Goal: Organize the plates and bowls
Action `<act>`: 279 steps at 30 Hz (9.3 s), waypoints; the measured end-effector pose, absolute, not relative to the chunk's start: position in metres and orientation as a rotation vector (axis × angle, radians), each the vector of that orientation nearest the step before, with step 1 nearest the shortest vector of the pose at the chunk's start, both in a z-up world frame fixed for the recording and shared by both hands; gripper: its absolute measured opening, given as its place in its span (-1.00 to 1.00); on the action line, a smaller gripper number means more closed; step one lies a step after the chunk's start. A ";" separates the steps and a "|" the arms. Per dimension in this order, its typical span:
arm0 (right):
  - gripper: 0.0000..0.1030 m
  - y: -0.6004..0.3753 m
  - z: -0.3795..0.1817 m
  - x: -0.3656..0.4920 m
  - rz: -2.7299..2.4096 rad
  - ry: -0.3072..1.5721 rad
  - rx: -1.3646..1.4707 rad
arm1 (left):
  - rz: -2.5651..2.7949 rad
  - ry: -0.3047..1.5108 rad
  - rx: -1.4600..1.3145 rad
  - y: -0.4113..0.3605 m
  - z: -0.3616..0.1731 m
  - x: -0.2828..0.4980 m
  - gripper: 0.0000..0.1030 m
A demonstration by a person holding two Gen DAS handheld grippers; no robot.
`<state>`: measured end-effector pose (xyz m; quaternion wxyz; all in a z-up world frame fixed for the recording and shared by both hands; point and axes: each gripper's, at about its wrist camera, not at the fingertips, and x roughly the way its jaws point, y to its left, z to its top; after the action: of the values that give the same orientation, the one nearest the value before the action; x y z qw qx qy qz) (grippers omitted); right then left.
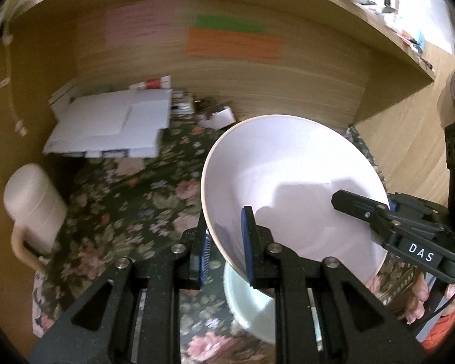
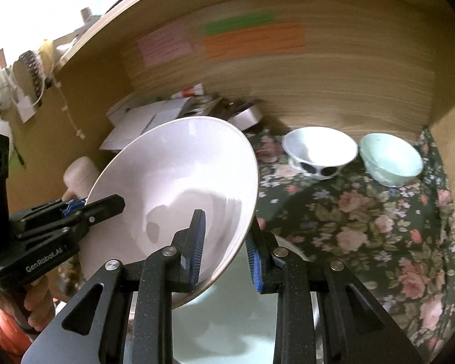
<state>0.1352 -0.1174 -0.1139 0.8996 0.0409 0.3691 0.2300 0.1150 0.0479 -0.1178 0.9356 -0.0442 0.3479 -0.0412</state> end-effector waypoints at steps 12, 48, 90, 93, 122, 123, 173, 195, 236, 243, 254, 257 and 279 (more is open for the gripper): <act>-0.54 -0.061 -0.128 0.132 0.589 0.810 0.078 | 0.022 0.737 -0.130 0.102 -0.131 0.084 -0.64; -0.49 0.018 -0.199 0.172 0.636 1.049 -0.061 | 0.119 0.896 -0.245 0.173 -0.214 0.093 -0.63; 0.17 -0.166 -0.097 0.184 0.282 0.714 -0.023 | -0.081 0.579 0.081 0.015 -0.091 0.156 0.82; 0.17 -0.178 -0.105 0.202 0.261 0.729 0.009 | -0.096 0.591 0.076 -0.001 -0.097 0.177 0.85; -0.10 -0.208 -0.214 0.337 0.236 0.992 0.222 | -0.117 0.795 0.050 -0.009 -0.164 0.319 0.85; -0.10 -0.208 -0.216 0.340 0.232 0.995 0.224 | -0.114 0.795 0.050 -0.009 -0.165 0.318 0.85; -0.72 -0.202 -0.215 0.288 0.319 1.051 0.166 | -0.156 1.105 0.085 -0.060 -0.237 0.334 -0.62; -0.71 -0.179 -0.132 0.225 0.324 0.879 0.101 | -0.159 0.909 0.039 -0.040 -0.154 0.254 -0.62; -0.69 -0.031 -0.115 0.139 0.589 0.805 0.013 | 0.074 0.808 -0.095 0.105 -0.120 0.096 -0.62; -0.69 -0.011 -0.134 0.142 0.626 0.852 0.008 | 0.112 0.846 -0.114 0.123 -0.137 0.092 -0.62; -0.69 0.003 -0.170 0.154 0.647 0.943 -0.011 | 0.126 0.919 -0.120 0.134 -0.174 0.098 -0.62; -0.69 0.006 -0.180 0.157 0.650 0.967 -0.015 | 0.129 0.935 -0.122 0.136 -0.180 0.100 -0.62; -0.63 0.005 -0.188 0.168 0.637 1.000 -0.031 | 0.118 0.955 -0.134 0.146 -0.193 0.109 -0.62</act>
<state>0.1675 0.0052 -0.1881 0.8292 -0.0146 0.4714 0.3000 0.1091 0.1463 -0.1931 0.8843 -0.0643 0.4590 0.0568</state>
